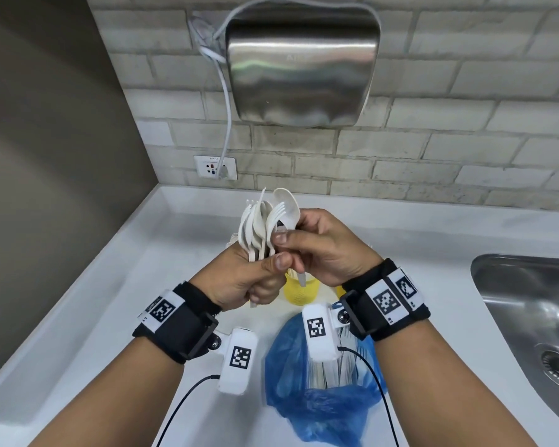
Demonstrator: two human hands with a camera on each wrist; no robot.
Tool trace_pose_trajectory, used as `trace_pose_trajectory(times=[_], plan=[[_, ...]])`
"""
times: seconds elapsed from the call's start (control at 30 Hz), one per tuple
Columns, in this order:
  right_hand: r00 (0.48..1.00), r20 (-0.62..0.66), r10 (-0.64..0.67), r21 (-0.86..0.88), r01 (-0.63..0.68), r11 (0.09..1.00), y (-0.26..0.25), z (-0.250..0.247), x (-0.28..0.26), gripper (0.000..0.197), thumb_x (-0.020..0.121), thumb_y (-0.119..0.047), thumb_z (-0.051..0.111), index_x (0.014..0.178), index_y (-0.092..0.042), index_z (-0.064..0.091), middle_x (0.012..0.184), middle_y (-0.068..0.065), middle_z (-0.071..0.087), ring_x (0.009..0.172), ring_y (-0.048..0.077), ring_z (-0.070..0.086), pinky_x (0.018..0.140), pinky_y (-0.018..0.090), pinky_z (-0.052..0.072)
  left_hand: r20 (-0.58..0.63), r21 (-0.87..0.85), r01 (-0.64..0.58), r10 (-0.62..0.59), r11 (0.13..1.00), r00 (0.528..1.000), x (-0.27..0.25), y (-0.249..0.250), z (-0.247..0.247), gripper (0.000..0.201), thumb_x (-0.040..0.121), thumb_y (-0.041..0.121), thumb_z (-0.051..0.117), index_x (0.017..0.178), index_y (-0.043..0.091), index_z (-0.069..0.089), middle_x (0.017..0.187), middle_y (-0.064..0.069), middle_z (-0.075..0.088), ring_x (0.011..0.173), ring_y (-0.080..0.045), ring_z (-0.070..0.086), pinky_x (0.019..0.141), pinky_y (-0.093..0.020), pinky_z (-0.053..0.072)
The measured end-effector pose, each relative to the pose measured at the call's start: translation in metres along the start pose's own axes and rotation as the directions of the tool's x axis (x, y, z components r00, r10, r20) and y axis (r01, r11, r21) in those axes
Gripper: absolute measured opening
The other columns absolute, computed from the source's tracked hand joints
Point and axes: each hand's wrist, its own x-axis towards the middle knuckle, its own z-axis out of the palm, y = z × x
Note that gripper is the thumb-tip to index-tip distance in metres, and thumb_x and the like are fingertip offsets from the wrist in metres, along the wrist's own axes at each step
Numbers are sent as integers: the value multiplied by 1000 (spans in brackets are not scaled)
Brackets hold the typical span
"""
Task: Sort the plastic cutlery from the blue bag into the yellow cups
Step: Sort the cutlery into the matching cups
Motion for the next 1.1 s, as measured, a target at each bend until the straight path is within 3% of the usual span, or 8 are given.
trace_pose_trajectory(times=[0.2, 0.4, 0.47, 0.57, 0.73, 0.83, 1.03, 1.1], plan=[[967, -178, -184, -158, 156, 975, 6, 12, 3, 26, 90, -4, 52, 64, -8, 51, 42, -7, 41, 38, 5, 35, 49, 17, 36, 34, -92, 28, -25, 995, 999, 0, 4, -3, 37, 83, 52, 80, 94, 16, 75, 52, 4, 20, 41, -5, 20, 42, -15, 27], [852, -463, -245, -245, 143, 959, 16, 18, 11, 32, 94, 8, 47, 66, -7, 49, 52, -5, 43, 42, 5, 38, 46, 21, 34, 53, -97, 49, -44, 994, 998, 1, 5, -3, 35, 88, 56, 71, 75, 23, 74, 49, 13, 41, 41, -5, 19, 41, -16, 26], [807, -547, -222, -202, 130, 971, 17, 19, 12, 33, 95, 1, 48, 68, -14, 56, 50, -10, 46, 43, 3, 42, 48, 23, 39, -9, -114, 58, -60, 992, 998, 0, 2, -4, 34, 89, 55, 71, 87, 21, 74, 52, 6, 40, 41, -6, 17, 41, -17, 26], [735, -649, -194, -159, 118, 980, 12, 10, 14, 22, 98, -6, 48, 83, 3, 60, 48, -5, 43, 40, 9, 38, 46, 25, 34, -139, -73, 82, -91, 994, 986, -1, -7, -6, 45, 95, 50, 60, 106, 8, 70, 55, -1, 36, 39, -6, 19, 42, -17, 23], [842, -530, -98, -28, 98, 995, 16, 5, 14, 25, 91, -31, 61, 75, -11, 63, 64, 13, 41, 44, 19, 32, 42, 26, 25, -204, -84, 67, -83, 994, 975, 0, -10, -1, 50, 96, 49, 52, 105, 4, 71, 51, 0, 30, 38, -7, 16, 41, -15, 23], [884, -459, -89, 40, 121, 992, 15, 7, 12, 32, 103, -28, 55, 78, -9, 63, 72, 20, 46, 51, 19, 31, 40, 25, 20, -167, -86, 60, -74, 995, 983, 0, -8, 3, 50, 94, 50, 54, 107, 6, 72, 51, 0, 28, 38, -7, 13, 41, -15, 22], [711, -689, -139, 217, 386, 897, -6, -2, 9, 33, 109, -23, 41, 83, -8, 55, 68, 12, 61, 58, 29, 63, 53, 33, 51, -187, 36, 90, -82, 995, 979, 0, -1, 2, 53, 93, 53, 53, 111, 7, 74, 54, 2, 24, 42, -9, 15, 41, -18, 21], [624, -761, -174, 198, 480, 854, -17, -9, 5, 30, 109, -25, 41, 82, -14, 48, 61, 7, 53, 46, 24, 55, 50, 30, 47, -255, 118, 87, -55, 989, 965, 0, -1, 2, 51, 96, 52, 52, 105, 7, 74, 58, 0, 20, 45, -11, 15, 43, -20, 20]])
